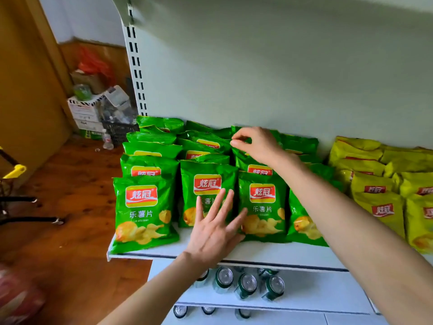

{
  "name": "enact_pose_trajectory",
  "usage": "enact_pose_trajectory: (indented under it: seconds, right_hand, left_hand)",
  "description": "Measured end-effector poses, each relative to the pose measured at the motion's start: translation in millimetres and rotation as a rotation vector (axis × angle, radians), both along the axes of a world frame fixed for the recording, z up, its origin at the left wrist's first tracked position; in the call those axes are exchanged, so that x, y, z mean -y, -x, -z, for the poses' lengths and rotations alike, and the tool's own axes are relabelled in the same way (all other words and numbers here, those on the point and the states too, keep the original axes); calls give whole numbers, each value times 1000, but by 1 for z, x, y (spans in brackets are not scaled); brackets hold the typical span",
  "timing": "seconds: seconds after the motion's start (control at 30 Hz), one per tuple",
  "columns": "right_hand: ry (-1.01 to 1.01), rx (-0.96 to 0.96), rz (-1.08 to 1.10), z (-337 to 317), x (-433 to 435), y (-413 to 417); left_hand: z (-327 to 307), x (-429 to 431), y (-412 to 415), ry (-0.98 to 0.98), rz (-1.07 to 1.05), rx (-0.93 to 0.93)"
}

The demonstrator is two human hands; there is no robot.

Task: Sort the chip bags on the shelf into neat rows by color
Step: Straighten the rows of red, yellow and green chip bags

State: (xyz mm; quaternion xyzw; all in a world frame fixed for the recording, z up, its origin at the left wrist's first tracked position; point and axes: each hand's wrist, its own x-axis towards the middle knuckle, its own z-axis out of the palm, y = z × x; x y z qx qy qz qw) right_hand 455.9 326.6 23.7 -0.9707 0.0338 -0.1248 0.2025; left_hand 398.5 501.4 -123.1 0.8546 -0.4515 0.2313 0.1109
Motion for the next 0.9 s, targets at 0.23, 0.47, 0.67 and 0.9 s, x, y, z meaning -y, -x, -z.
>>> enact_pose_trajectory:
  seconds: [0.23, 0.47, 0.67, 0.9]
  right_hand:
    - [246, -135, -134, 5, -20, -19]
    - [481, -157, -177, 2, -13, -23]
    - [402, -123, -141, -4, -14, -26]
    - [236, -88, -155, -12, -21, -23]
  left_hand:
    - [2, 0, -3, -13, -31, -43]
    - [3, -1, -4, 1, -38, -23]
    - [3, -1, -4, 1, -33, -26]
    - [5, -2, -5, 9, -34, -35]
